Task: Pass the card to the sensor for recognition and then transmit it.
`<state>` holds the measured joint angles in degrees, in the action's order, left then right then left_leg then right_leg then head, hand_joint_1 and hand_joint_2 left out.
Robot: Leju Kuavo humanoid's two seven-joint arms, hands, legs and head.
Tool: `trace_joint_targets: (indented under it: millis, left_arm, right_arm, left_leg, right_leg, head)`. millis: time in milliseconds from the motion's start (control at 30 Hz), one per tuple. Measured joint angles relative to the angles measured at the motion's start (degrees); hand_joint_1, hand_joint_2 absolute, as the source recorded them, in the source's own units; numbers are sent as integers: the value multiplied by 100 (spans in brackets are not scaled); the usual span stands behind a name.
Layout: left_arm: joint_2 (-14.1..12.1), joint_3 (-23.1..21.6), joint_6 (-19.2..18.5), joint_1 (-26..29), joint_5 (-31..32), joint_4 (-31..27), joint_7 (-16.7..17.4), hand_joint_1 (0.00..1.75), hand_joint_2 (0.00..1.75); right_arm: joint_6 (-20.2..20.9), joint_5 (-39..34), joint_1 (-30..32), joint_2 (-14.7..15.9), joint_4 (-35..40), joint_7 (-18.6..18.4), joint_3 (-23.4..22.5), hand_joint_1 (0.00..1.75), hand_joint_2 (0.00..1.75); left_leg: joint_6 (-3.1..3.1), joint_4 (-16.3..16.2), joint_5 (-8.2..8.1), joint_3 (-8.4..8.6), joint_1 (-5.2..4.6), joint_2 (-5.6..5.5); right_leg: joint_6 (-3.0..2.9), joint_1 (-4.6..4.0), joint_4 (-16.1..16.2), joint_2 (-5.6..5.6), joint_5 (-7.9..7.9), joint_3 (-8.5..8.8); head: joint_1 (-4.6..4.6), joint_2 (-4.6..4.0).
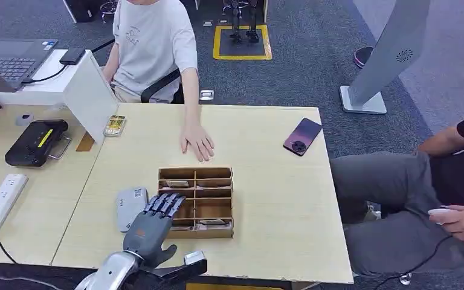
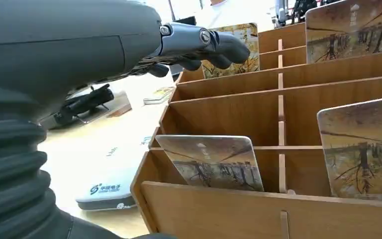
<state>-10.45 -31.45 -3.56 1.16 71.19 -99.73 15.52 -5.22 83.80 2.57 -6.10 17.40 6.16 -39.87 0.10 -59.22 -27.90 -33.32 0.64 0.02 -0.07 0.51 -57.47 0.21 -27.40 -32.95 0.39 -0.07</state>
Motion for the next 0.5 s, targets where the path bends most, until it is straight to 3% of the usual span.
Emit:
trace_joint_targets:
  millis: [400, 433, 467, 500]
  left_arm:
    - [2, 4, -24, -1, -33, 37, -77, 0, 175]
    - [2, 4, -33, -1, -33, 44, -83, 21, 175]
    - [2, 4, -50, 0, -33, 59, -100, 175, 175]
    - [0, 4, -68, 2, -39, 74, -120, 175, 175]
  right_arm:
    - [-4, 11, -18, 0, -15, 0, -15, 0, 175]
    - [-4, 24, -19, 0, -22, 0, -20, 0, 175]
    - [-4, 26, -21, 0, -26, 2, -26, 0, 175]
    - [-7, 31, -21, 0, -31, 4, -31, 0, 175]
  left_leg:
    - [0, 0, 0, 0, 0, 0]
    - [0, 0, 0, 0, 0, 0]
    - [0, 0, 0, 0, 0, 0]
    - [0, 0, 0, -1, 0, 0]
  right_leg:
    - [0, 0, 0, 0, 0, 0]
    - [0, 0, 0, 0, 0, 0]
    - [0, 0, 0, 0, 0, 0]
    - [0, 0, 0, 0, 0, 0]
  head:
    - [0, 0]
    - [0, 0]
    - [0, 0]
    - [0, 0]
